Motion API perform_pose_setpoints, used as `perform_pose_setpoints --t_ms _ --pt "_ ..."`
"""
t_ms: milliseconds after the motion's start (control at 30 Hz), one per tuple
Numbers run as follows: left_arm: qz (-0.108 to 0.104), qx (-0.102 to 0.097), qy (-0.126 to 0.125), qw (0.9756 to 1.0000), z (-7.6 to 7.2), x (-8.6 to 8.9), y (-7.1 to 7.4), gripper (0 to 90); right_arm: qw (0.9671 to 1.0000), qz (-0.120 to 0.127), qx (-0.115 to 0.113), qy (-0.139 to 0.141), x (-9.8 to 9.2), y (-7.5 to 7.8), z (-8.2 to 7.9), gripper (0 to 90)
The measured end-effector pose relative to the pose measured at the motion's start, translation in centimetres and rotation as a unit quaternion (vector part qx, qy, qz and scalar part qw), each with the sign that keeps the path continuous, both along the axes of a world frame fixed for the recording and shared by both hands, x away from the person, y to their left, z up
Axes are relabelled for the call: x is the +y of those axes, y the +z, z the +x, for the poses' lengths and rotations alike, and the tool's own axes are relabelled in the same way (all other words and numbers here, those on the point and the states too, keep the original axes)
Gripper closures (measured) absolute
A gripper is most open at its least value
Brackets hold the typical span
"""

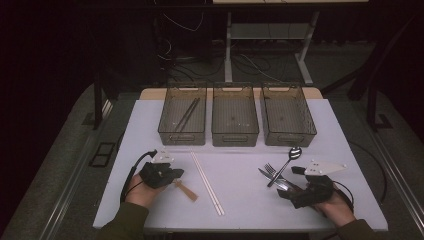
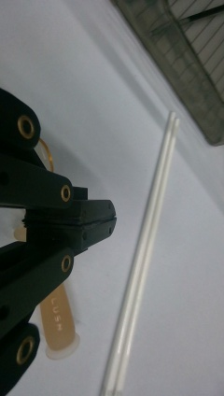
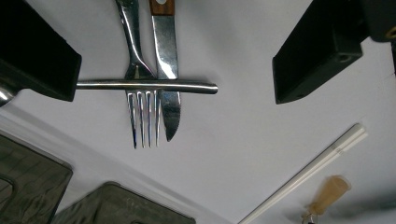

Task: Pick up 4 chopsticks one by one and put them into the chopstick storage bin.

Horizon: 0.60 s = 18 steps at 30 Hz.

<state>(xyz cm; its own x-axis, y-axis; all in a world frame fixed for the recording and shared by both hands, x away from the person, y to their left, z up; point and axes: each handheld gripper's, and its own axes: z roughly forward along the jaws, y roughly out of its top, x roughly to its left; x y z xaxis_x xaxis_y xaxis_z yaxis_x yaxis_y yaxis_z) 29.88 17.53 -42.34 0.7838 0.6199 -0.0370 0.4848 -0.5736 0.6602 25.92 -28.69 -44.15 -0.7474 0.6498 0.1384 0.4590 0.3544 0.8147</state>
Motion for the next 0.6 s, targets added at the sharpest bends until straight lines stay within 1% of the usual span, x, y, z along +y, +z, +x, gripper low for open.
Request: perform_pose_setpoints --t_ms 100,167,200,300,433,600 --pt "0.018 0.002 0.004 0.9998 0.14 -0.12 -0.31 89.3 1.0 0.0 -0.002 0.001 0.0 0.02 0.0 1.4" --pt "0.022 0.004 0.007 0.9997 0.25 -0.09 -0.51 89.3 1.0 0.0 -0.001 0.0 0.01 0.0 0.01 1.4" --pt "0.026 0.004 0.002 0.9997 0.38 -0.01 -0.56 89.3 1.0 0.0 -0.001 0.0 0.01 0.0 0.02 1.5" --pt "0.027 0.009 0.004 0.9996 0.44 -0.03 -0.79 89.3 1.0 0.0 -0.001 0.001 0.01 0.0 0.01 1.5" --pt "0.035 0.013 0.004 0.9993 0.54 -0.02 -0.94 89.3 1.0 0.0 -0.001 0.001 0.0 0.0 0.02 1.4" --pt "0.036 0.021 0.008 0.9991 0.59 0.15 -1.04 89.3 1.0 0.0 -0.001 0.001 0.01 0.0 0.01 1.5"
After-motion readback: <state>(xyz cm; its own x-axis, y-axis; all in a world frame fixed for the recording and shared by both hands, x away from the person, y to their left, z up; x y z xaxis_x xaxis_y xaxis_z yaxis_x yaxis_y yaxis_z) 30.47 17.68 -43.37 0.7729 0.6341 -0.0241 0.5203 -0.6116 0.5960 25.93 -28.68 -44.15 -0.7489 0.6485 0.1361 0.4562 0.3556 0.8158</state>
